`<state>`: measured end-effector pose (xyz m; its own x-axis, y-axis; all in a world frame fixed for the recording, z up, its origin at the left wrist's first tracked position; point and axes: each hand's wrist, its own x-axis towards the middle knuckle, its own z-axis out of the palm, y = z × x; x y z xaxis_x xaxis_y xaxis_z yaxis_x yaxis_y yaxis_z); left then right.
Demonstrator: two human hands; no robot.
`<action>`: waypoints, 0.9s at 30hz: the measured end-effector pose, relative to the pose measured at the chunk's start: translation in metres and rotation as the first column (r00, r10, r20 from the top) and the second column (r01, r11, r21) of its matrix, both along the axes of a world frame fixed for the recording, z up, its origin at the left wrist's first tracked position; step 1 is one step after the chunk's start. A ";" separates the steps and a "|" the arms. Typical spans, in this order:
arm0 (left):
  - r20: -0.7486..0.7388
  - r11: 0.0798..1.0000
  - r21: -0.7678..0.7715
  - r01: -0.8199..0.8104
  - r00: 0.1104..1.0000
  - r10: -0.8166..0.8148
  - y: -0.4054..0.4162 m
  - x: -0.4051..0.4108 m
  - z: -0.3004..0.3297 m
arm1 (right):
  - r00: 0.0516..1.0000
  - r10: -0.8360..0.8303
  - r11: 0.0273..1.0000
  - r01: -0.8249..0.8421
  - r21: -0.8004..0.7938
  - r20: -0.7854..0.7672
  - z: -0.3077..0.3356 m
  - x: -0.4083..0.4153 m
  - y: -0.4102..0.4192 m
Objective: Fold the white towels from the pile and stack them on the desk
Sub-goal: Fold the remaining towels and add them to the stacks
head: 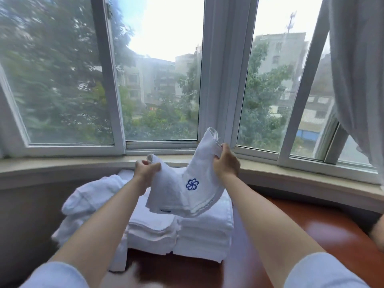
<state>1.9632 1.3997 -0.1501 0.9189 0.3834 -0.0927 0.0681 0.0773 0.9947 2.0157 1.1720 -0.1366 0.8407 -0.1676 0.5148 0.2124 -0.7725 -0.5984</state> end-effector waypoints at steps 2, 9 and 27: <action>-0.048 0.999 -0.028 0.023 0.999 -0.024 0.020 -0.001 -0.007 | 0.999 0.027 0.999 -0.027 -0.031 0.016 0.000 0.004 0.019; -0.311 0.964 0.001 0.266 0.916 -0.252 0.087 -0.011 -0.024 | 0.997 0.080 0.991 -0.078 -0.106 0.015 -0.003 0.033 0.095; -0.830 0.796 -0.144 0.589 0.366 -0.421 0.131 0.068 -0.065 | 0.973 0.222 0.917 -0.228 -0.326 -0.057 -0.042 0.169 0.160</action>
<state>2.0310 1.5307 -0.2148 0.4948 -0.0411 -0.8681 0.7876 -0.4010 0.4679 2.1849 1.3324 -0.1786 0.8465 0.2030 0.4921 0.3949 -0.8594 -0.3248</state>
